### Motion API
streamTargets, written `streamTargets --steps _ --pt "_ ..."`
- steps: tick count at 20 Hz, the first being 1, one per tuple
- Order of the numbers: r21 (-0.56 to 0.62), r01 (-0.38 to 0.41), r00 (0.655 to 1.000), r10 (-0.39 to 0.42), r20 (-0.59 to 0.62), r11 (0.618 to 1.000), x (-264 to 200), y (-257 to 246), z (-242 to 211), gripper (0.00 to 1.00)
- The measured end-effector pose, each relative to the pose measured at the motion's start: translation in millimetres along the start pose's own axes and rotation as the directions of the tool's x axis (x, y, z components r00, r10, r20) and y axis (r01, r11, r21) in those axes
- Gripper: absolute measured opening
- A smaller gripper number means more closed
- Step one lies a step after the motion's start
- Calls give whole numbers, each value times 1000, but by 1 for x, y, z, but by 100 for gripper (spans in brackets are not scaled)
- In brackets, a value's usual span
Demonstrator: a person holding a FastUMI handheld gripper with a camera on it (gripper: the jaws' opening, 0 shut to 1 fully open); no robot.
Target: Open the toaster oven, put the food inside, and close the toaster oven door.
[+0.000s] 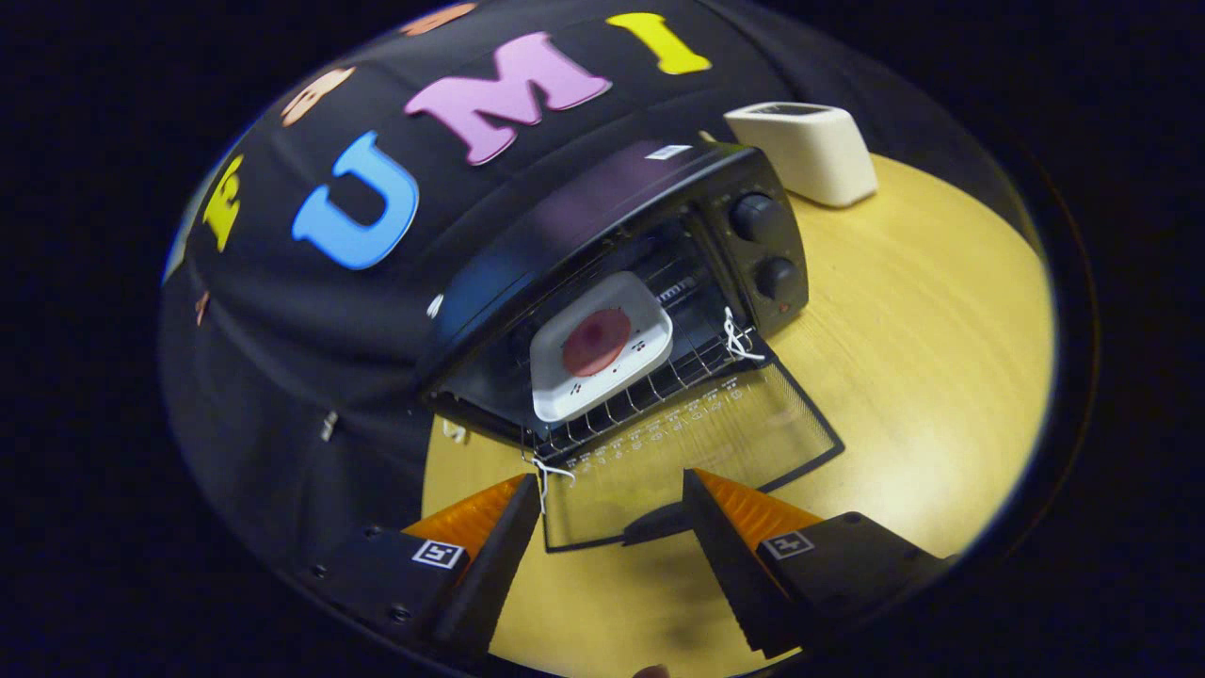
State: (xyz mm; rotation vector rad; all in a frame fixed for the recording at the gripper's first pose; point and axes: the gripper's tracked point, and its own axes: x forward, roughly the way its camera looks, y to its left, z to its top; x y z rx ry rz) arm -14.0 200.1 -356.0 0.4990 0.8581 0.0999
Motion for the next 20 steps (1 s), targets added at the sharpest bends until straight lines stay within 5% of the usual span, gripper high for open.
streamTargets --steps 3,10,20 --pt "-153 44 996 -55 -69 987 -10 -9 -26 99" --pt "-252 134 954 -194 -231 958 -3 -38 -83 99" --pt "-397 210 917 -321 -237 893 29 -56 -99 99"
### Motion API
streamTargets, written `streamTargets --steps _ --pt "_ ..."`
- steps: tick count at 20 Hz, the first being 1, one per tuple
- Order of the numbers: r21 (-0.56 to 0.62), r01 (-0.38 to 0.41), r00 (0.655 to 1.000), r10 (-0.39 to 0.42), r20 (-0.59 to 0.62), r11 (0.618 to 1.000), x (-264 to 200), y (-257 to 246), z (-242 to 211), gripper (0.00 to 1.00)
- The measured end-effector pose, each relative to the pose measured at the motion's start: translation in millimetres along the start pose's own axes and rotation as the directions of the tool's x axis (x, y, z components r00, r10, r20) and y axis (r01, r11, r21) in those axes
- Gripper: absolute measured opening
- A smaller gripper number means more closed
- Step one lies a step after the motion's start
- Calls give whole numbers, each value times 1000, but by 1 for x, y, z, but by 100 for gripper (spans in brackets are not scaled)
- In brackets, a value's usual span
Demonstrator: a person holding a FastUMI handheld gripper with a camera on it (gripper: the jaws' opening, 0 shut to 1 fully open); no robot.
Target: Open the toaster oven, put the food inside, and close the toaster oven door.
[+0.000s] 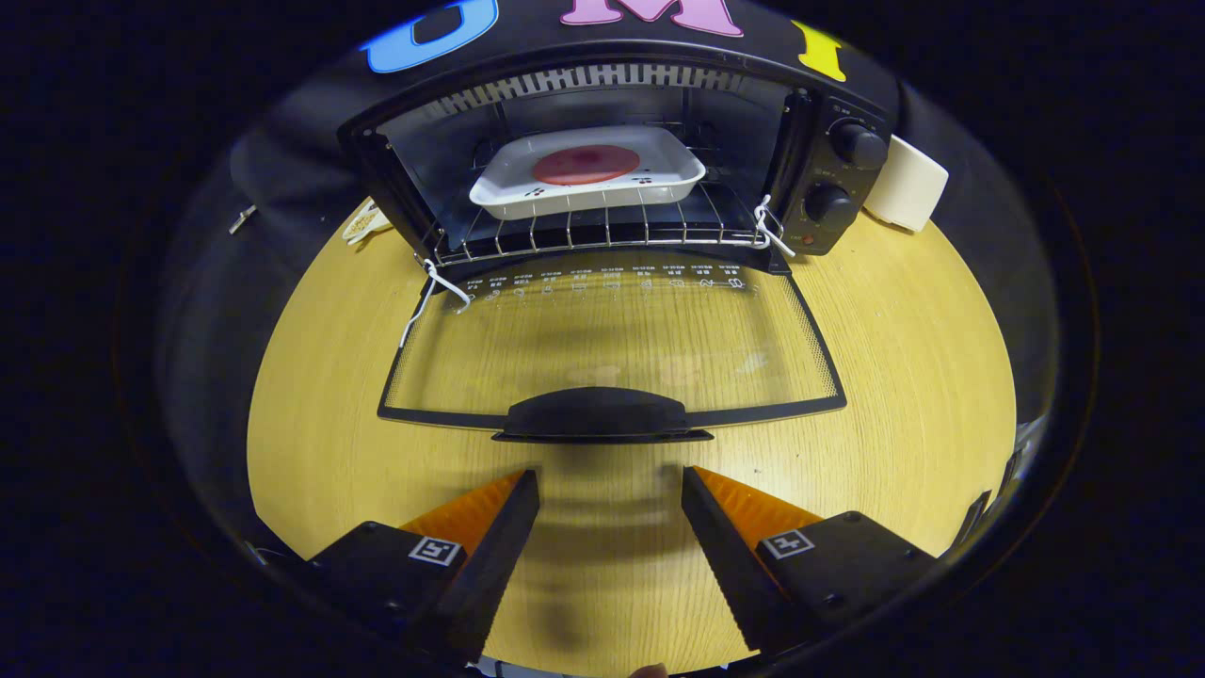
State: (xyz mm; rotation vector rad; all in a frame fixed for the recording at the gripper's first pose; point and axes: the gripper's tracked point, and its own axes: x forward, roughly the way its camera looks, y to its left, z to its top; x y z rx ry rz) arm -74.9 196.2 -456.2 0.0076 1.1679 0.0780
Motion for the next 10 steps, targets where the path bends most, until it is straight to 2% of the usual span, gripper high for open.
streamTargets --steps 5,10 --pt "-10 38 999 -38 -1 999 11 -8 6 99" --pt "-43 40 999 -40 10 998 14 -14 15 99"
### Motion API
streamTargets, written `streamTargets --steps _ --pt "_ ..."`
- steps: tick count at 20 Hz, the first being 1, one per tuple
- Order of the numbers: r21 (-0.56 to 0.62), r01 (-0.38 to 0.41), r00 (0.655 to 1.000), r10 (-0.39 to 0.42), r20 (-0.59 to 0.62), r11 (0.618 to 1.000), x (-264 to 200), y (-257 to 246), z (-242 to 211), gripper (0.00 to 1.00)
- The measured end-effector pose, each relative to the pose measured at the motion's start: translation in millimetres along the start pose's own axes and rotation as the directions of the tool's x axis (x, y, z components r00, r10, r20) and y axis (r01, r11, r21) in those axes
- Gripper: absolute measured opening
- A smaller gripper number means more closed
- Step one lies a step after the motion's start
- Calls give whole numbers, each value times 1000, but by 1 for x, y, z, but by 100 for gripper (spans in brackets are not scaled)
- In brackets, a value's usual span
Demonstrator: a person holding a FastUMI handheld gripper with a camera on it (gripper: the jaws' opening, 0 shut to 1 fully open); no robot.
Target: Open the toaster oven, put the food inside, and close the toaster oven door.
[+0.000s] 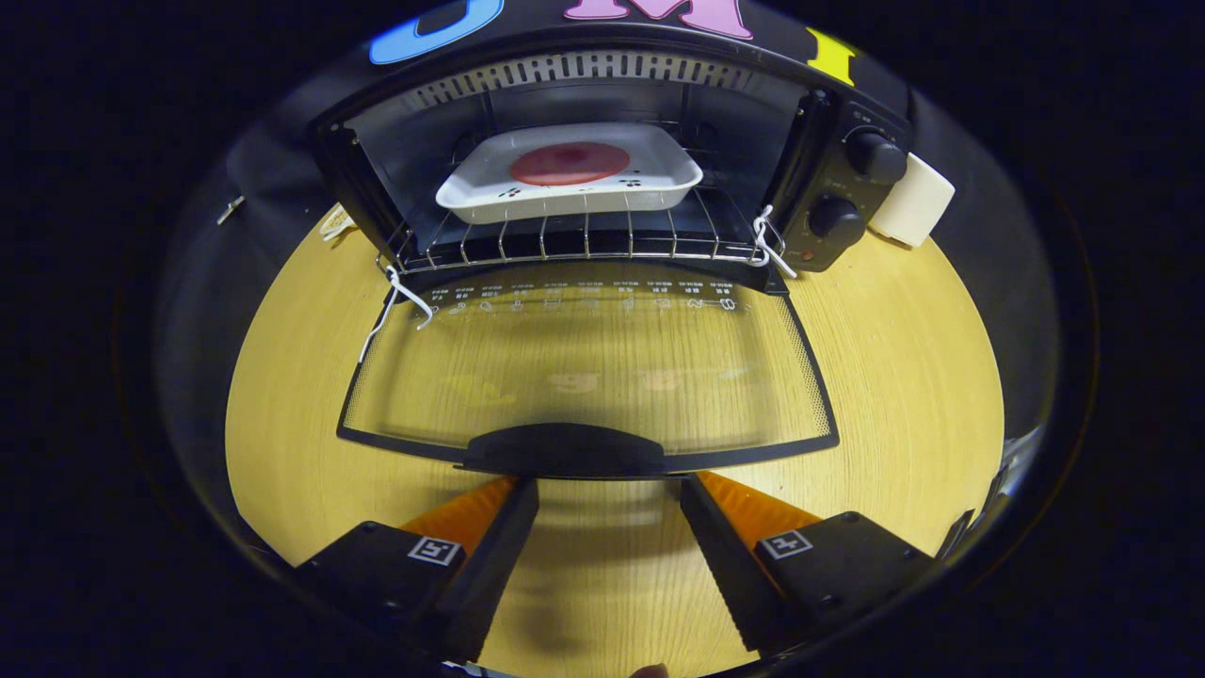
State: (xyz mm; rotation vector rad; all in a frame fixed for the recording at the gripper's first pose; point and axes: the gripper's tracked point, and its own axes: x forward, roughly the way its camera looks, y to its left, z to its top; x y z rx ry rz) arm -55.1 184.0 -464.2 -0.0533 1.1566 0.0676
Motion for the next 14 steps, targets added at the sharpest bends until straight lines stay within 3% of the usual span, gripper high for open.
streamTargets --steps 8,14 --pt "-107 -15 989 30 145 994 -29 0 15 99" --pt "-67 -49 970 64 235 997 -55 2 29 99"
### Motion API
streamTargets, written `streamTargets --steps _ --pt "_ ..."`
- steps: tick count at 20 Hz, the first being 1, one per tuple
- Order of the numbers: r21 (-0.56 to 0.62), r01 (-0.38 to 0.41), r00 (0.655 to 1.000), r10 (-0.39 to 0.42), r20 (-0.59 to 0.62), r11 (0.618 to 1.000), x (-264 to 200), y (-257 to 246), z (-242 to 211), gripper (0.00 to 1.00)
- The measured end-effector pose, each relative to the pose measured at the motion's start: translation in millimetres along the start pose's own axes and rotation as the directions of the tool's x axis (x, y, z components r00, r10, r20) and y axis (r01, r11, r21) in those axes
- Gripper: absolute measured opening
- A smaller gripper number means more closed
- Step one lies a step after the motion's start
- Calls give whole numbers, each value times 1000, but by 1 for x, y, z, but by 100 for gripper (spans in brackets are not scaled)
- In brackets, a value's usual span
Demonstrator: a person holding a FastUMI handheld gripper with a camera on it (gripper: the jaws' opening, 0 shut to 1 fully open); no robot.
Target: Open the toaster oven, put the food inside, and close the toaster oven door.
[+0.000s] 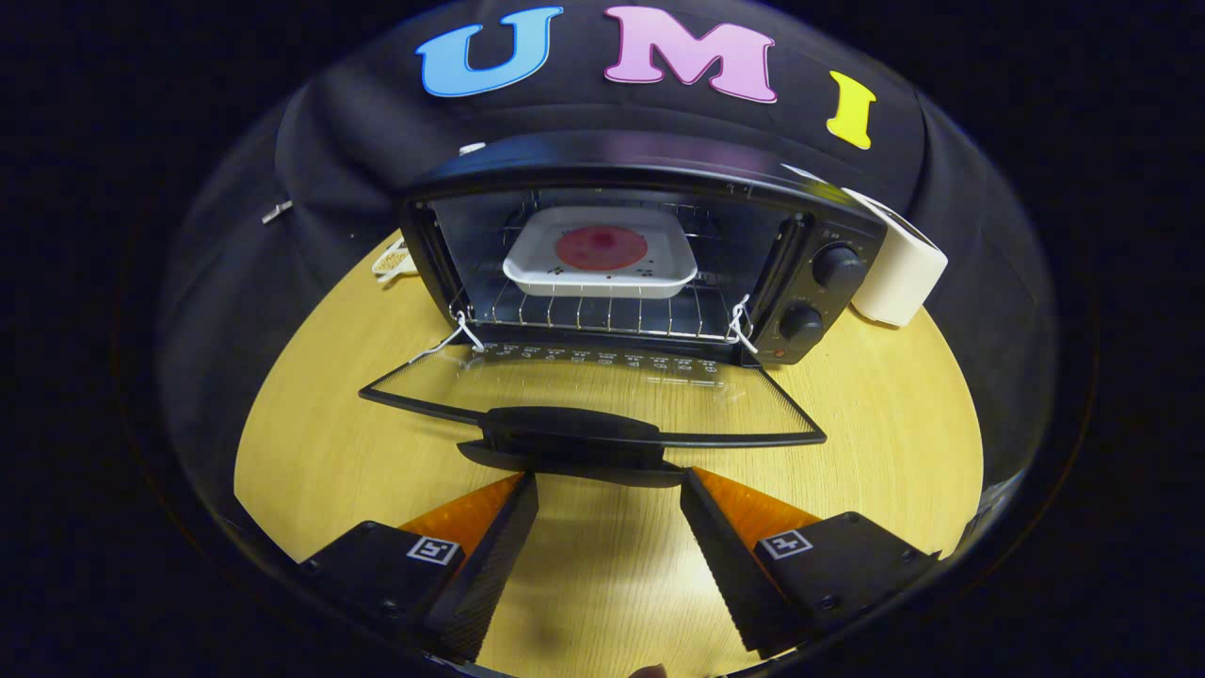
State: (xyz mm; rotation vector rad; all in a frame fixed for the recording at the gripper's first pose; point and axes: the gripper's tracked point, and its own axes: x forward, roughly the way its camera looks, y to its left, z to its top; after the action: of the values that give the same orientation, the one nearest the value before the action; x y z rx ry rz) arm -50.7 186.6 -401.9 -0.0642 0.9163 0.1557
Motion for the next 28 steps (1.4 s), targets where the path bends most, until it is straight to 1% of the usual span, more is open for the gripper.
streamTargets --steps 4,9,13,17,20,23,26,28 --pt "65 -24 998 20 59 998 -15 2 21 99" --pt "108 -37 990 21 143 994 -32 -1 64 99" --pt "116 -48 970 19 243 992 -54 -3 108 99" --pt "128 -70 949 26 315 989 -76 -13 128 99" --pt "129 -82 927 28 375 988 -101 -25 142 99" --pt "150 -117 907 44 419 982 -131 -39 158 99" --pt "164 -115 869 19 495 980 -171 -63 184 99" --pt "153 -94 837 -5 547 984 -196 -83 203 99"
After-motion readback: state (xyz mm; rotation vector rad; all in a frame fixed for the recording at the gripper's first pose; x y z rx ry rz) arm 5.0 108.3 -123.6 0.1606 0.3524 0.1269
